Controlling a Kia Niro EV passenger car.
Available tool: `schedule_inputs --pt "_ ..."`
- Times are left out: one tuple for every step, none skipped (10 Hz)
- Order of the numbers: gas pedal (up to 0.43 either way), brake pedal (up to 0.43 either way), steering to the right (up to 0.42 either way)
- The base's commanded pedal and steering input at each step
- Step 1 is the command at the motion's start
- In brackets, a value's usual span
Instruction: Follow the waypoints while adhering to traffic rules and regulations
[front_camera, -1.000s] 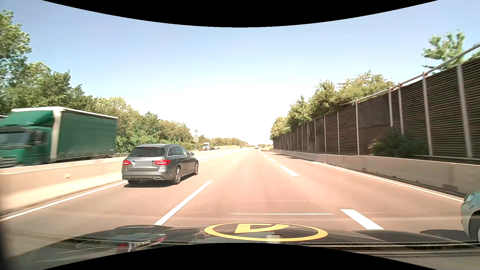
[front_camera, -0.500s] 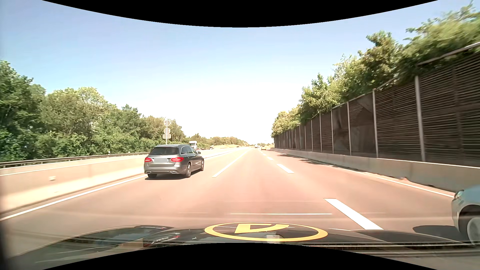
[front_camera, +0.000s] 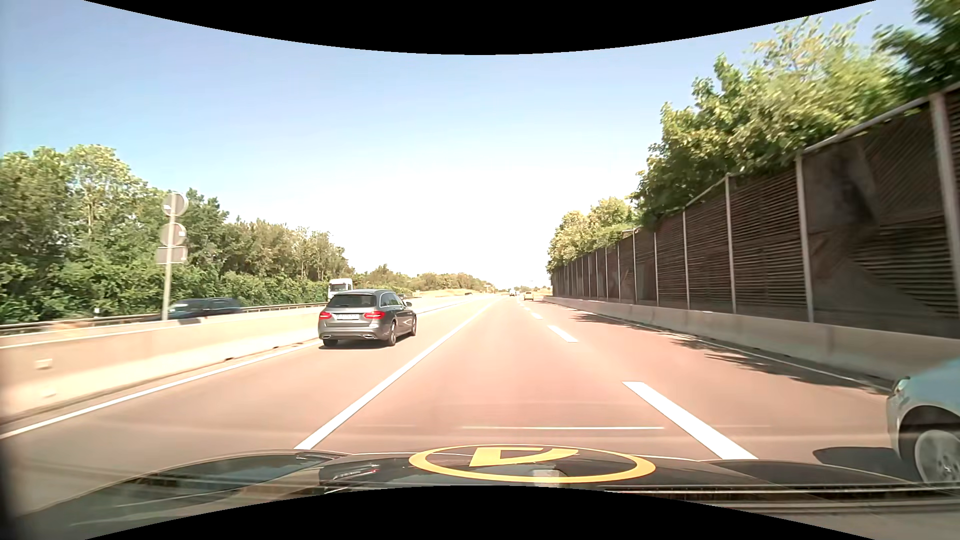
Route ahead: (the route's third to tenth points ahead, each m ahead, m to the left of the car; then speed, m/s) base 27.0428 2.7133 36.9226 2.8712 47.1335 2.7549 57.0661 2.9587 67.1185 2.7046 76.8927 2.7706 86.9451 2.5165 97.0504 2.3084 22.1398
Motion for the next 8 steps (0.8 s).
schedule_inputs --pt "0.209 0.0 0.0" --pt "0.209 0.0 0.0" --pt "0.209 0.0 0.0" --pt "0.209 0.0 0.0" --pt "0.209 0.0 0.0" --pt "0.209 0.0 0.0" --pt "0.209 0.0 -0.001" --pt "0.209 0.0 -0.002"
